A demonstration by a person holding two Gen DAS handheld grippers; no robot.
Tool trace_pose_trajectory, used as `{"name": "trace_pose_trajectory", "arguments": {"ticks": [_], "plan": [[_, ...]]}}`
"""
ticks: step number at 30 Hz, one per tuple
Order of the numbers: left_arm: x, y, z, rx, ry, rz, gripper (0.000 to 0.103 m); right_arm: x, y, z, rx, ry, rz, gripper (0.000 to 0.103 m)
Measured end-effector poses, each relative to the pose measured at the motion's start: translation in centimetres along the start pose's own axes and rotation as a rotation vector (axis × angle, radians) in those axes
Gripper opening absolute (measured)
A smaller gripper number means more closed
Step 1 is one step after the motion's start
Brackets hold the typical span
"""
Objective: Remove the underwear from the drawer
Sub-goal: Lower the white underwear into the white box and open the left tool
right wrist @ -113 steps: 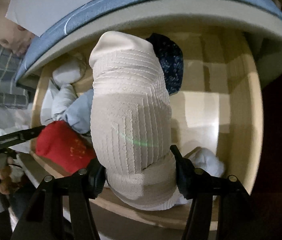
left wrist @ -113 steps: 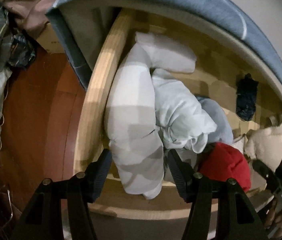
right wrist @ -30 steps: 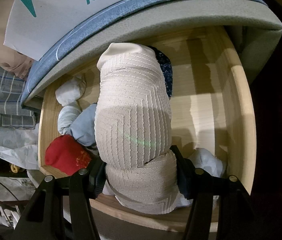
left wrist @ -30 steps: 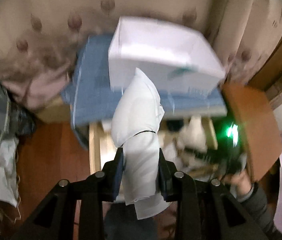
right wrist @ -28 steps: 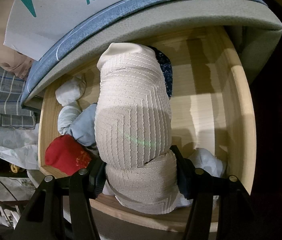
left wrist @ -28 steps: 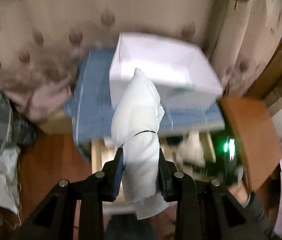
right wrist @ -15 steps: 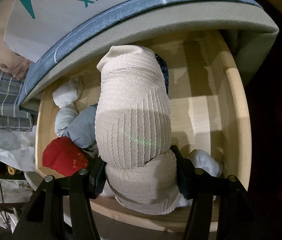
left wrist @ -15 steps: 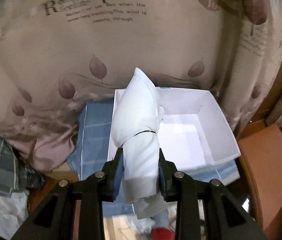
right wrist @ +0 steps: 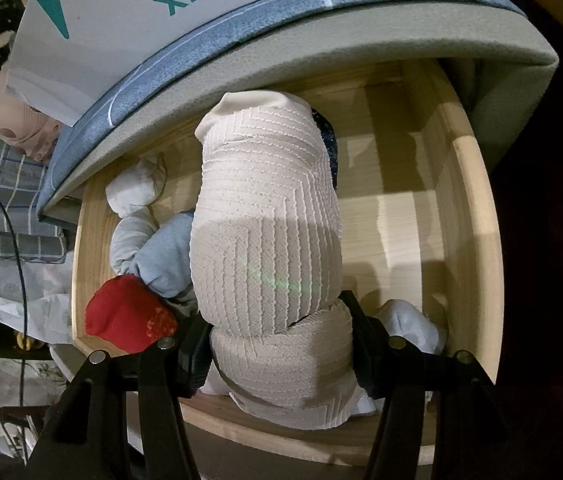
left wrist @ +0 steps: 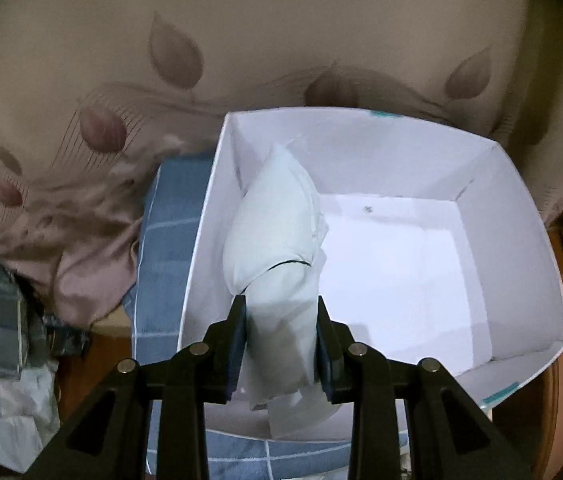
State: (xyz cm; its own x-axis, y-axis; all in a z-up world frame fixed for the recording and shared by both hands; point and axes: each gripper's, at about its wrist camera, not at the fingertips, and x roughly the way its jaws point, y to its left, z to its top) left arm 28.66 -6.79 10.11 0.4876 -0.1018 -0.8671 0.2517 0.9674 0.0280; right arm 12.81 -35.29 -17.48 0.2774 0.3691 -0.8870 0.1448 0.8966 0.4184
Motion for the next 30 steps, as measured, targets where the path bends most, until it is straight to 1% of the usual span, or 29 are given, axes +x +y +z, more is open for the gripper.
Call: {"name": "trace_pose_trajectory", "arguments": {"ticks": [2, 5, 8, 14, 16, 19, 23, 25, 28, 30], "plan": [[0.4, 0.8, -0.5, -0.048, 0.032, -0.001, 0.031, 0.0, 0.0, 0.0, 0.001, 0.002, 0.001, 0.055], [0.6, 1.3, -1.1, -0.093, 0.069, 0.005, 0.031, 0.0, 0.1, 0.0, -0.001, 0.001, -0.003, 0.055], [0.5, 1.3, -1.8, -0.09, 0.078, 0.026, 0.031, 0.1, 0.1, -0.1, -0.002, 0.002, -0.005, 0.055], [-0.2, 0.9, -2.7, -0.106, 0.106, 0.045, 0.031, 0.0, 0.1, -0.1, -0.003, 0.0, -0.007, 0.055], [-0.3, 0.7, -2.7, -0.099, 0.113, 0.054, 0.033, 0.1, 0.1, -0.1, -0.002, 0.002, -0.008, 0.055], [-0.4, 0.7, -2.8, -0.099, 0.104, 0.064, 0.039, 0.1, 0.1, -0.1, 0.0, 0.002, -0.008, 0.055], [-0.7, 0.4, -2.7, -0.094, 0.094, 0.057, 0.043, 0.1, 0.1, -0.1, 0.001, -0.001, -0.01, 0.055], [-1.1, 0.1, -2.6, -0.077, 0.09, 0.057, 0.044, 0.2, 0.1, -0.1, 0.0, 0.001, -0.008, 0.055], [-2.3, -0.1, -2.4, -0.062, 0.073, 0.033, 0.044, 0.1, 0.2, -0.2, -0.002, -0.001, -0.014, 0.054], [-3.4, 0.1, -2.4, -0.062, 0.064, 0.003, 0.044, 0.1, 0.2, -0.2, -0.001, -0.001, -0.014, 0.054]]}}
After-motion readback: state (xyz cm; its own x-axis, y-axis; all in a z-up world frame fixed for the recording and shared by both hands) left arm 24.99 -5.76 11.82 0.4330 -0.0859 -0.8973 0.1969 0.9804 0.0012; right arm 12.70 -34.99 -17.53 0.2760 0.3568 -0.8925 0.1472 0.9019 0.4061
